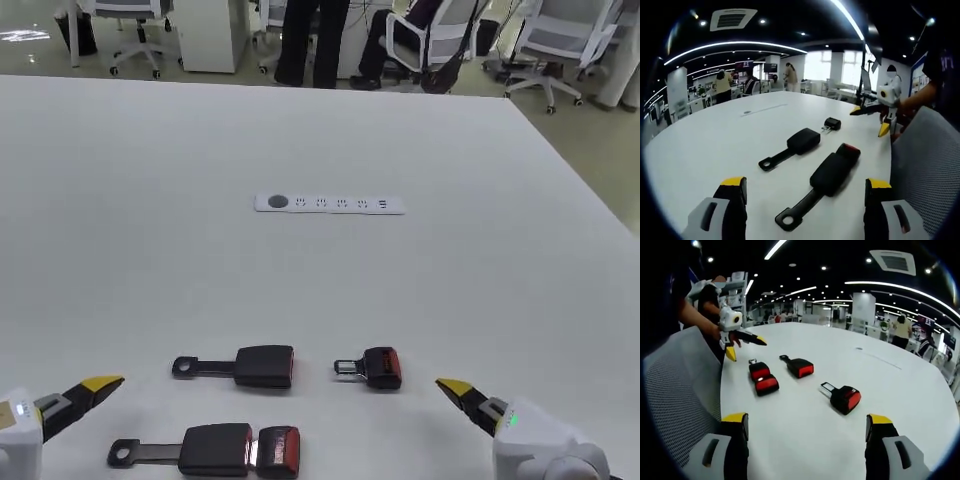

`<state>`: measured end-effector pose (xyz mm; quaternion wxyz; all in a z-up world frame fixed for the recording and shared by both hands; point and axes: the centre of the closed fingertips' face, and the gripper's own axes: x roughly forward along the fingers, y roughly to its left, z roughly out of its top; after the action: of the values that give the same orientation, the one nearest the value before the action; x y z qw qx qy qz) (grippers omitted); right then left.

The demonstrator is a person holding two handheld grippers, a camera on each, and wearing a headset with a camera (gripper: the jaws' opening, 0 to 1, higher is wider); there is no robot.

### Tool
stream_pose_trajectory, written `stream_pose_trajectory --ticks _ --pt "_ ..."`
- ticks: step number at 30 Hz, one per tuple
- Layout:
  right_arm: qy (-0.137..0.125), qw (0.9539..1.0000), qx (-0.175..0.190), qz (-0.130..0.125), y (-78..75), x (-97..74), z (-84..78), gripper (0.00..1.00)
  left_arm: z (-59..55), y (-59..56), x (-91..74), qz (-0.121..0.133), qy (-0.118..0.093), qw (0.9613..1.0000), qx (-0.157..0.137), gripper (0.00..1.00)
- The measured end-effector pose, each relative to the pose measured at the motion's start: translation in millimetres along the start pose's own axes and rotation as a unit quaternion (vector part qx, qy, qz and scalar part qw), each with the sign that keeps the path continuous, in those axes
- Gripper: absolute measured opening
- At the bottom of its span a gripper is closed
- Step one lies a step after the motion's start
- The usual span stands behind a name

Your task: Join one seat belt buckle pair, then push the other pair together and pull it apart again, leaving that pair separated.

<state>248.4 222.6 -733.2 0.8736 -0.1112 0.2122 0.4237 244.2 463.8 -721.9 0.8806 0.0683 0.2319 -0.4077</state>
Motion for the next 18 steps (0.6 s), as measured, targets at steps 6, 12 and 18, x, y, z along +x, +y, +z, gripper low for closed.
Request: stream_pose_trajectory --ticks 6,12,18 --pt "0.006 1.0000 -0.004 0.003 -0.2 1.4 -2.7 0.99 -3.3 2.9 -1.3 0.003 0.000 1.0000 0.004 1.00" --pt "0.003 1.0000 -0.008 0.002 -1.2 1.9 0.9 0.99 -1.9 0.8 -2.0 0.004 0.000 1.0000 0.007 1.00" --pt "0.004 0.9999 -0.012 0.001 -1.4 1.5 1.9 0.99 0.0 0.5 -2.4 0.006 -0.003 1.0000 0.007 1.00"
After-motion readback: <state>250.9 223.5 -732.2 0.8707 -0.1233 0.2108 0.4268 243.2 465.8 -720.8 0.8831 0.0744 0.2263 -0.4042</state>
